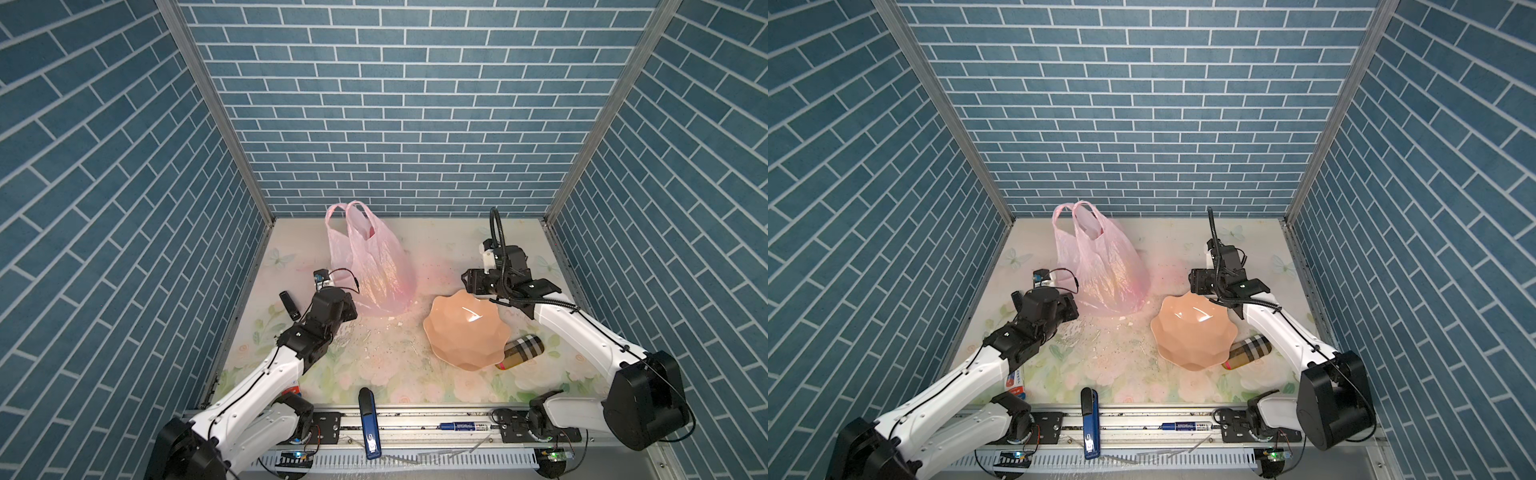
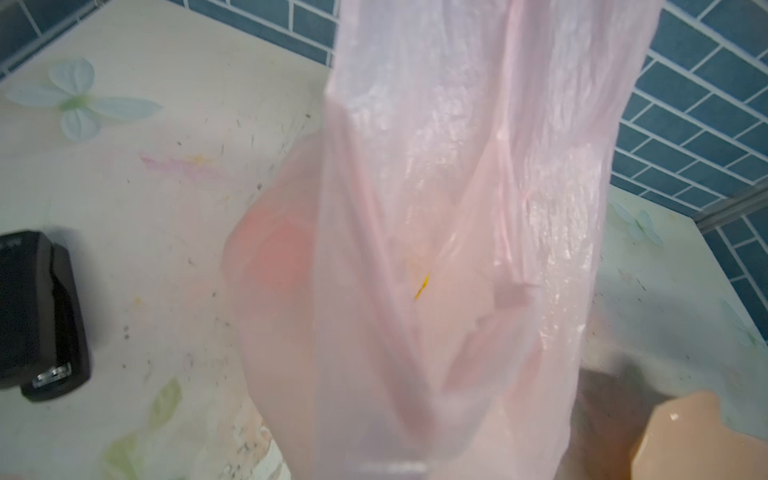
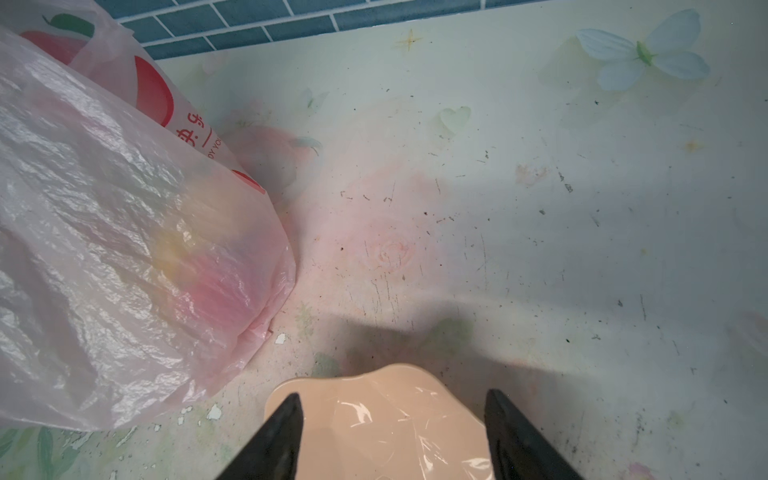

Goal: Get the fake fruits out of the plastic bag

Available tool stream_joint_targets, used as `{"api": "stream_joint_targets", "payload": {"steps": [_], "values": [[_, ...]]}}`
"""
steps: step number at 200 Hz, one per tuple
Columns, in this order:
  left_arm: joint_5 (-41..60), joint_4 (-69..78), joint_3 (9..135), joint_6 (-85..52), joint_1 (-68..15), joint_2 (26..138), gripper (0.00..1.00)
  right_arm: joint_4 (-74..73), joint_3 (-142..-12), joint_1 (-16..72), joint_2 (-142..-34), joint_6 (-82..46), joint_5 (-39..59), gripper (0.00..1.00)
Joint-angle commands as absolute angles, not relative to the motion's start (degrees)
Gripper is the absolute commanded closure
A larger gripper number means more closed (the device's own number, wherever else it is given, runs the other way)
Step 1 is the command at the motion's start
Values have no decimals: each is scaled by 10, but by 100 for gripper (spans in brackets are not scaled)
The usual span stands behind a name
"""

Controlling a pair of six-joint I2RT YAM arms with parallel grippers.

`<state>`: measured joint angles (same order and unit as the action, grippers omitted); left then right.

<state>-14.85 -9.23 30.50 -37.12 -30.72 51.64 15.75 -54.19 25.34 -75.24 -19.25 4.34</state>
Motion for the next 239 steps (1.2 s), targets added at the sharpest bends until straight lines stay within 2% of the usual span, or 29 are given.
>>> {"api": "stream_joint_targets", "payload": {"steps": [1,29,55,103,142,161,181,211,239], "values": [[-189,-170,294,-441,-367,477,100,180,-573,276,-748,-199,47,31],[-232,-221,322,-473,-444,463,100,181,-574,300,-735,-205,36,31],[-255,-254,337,-499,-482,455,100,182,-579,314,-731,-209,27,31],[-281,-331,375,-503,-503,438,63,184,-623,349,-757,-205,27,31],[-353,-469,463,-454,-495,382,40,185,-670,388,-795,-200,8,31],[-350,-492,509,-401,-453,381,34,180,-692,405,-816,-199,4,31],[-286,-474,550,-330,-362,400,31,185,-722,428,-838,-196,-6,31],[-69,-429,585,-276,-182,452,28,201,-765,468,-867,-189,-52,31],[80,-411,608,-249,-65,520,26,199,-789,494,-885,-193,-76,31]]}}
